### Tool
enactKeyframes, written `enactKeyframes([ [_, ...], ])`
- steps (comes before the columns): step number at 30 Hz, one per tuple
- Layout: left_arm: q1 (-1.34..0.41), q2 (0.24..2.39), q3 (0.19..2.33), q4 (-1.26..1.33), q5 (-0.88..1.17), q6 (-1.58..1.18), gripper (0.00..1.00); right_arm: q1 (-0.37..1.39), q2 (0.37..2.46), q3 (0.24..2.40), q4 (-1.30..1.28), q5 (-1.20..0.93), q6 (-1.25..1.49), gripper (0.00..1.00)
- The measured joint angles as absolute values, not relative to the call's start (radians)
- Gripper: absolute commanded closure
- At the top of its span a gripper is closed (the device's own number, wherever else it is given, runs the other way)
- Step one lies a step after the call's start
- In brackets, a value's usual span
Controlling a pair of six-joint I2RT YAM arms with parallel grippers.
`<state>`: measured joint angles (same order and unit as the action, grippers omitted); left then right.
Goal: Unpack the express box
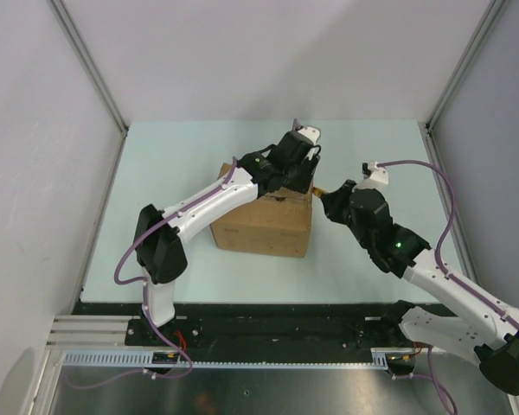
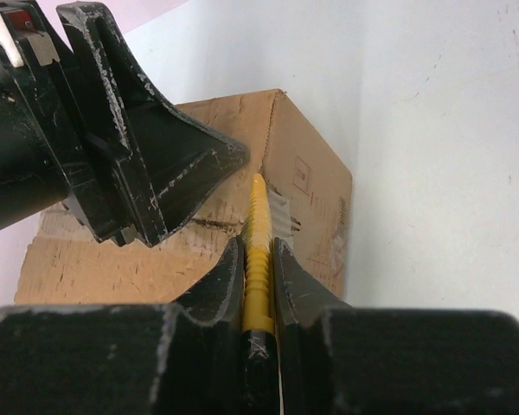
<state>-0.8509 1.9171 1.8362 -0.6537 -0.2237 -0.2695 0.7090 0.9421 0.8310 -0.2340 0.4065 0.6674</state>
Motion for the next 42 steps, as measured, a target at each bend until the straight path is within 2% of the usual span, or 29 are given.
enactKeyframes([
  [27,-0.852,1.917,1.821,-0.650,-0.227,-0.341,0.42,0.956,0.915,0.841,-0.412,0.643,0.813,1.00],
  [42,-0.852,1.919,1.821,-0.648,-0.230,-0.340,0.42,0.978,0.836,0.824,-0.471,0.559,0.807,1.00],
])
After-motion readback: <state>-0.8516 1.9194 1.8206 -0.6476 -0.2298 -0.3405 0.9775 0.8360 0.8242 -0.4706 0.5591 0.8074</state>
